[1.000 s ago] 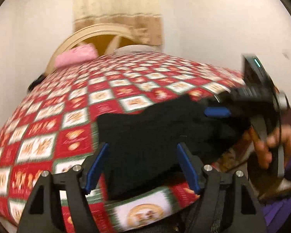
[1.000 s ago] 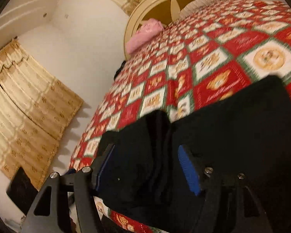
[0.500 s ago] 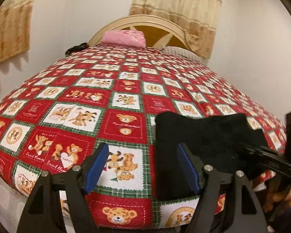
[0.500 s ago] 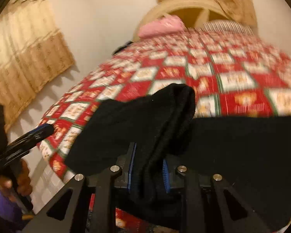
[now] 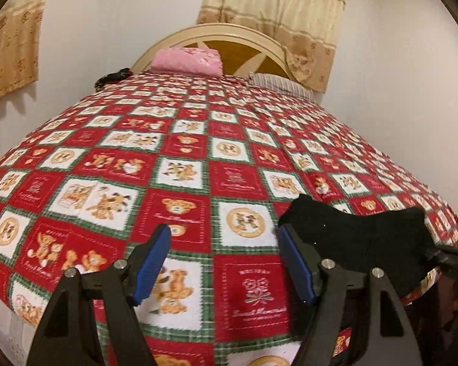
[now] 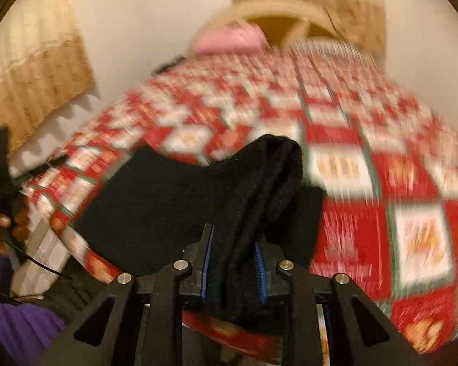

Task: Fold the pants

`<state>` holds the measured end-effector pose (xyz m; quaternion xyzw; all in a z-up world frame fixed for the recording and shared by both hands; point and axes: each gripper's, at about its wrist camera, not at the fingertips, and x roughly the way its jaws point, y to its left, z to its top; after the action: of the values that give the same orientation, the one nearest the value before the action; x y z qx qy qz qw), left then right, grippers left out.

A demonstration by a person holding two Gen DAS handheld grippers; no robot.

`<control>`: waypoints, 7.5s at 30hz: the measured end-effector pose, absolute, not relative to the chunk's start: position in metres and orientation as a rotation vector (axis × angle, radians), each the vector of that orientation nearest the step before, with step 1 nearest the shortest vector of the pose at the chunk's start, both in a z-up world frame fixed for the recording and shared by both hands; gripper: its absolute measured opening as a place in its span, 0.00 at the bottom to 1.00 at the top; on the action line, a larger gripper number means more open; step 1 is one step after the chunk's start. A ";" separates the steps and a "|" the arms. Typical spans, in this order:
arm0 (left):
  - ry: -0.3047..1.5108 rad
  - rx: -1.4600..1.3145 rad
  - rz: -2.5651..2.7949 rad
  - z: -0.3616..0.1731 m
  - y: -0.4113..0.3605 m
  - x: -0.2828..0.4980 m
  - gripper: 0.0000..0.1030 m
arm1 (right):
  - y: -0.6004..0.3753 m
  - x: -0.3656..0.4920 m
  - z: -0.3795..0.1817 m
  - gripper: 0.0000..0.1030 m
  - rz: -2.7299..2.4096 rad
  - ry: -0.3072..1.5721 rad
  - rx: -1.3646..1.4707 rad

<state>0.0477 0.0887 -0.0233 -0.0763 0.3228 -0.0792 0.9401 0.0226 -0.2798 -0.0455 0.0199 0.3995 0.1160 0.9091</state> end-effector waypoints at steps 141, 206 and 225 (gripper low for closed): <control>0.817 -0.094 -0.273 -0.052 0.023 0.077 0.69 | -0.356 -0.001 -0.024 0.85 -0.034 0.657 0.344; 0.855 -0.124 -0.283 -0.068 -0.018 0.050 0.20 | -0.281 -0.010 -0.065 0.37 0.061 0.653 0.154; 0.777 0.023 -0.241 -0.050 -0.027 0.046 0.18 | -0.253 -0.015 -0.053 0.32 0.006 0.614 -0.037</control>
<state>0.0457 -0.0266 -0.0496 0.0114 0.3781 -0.1170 0.9183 -0.0154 -0.2530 -0.0526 -0.0183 0.3024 0.0029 0.9530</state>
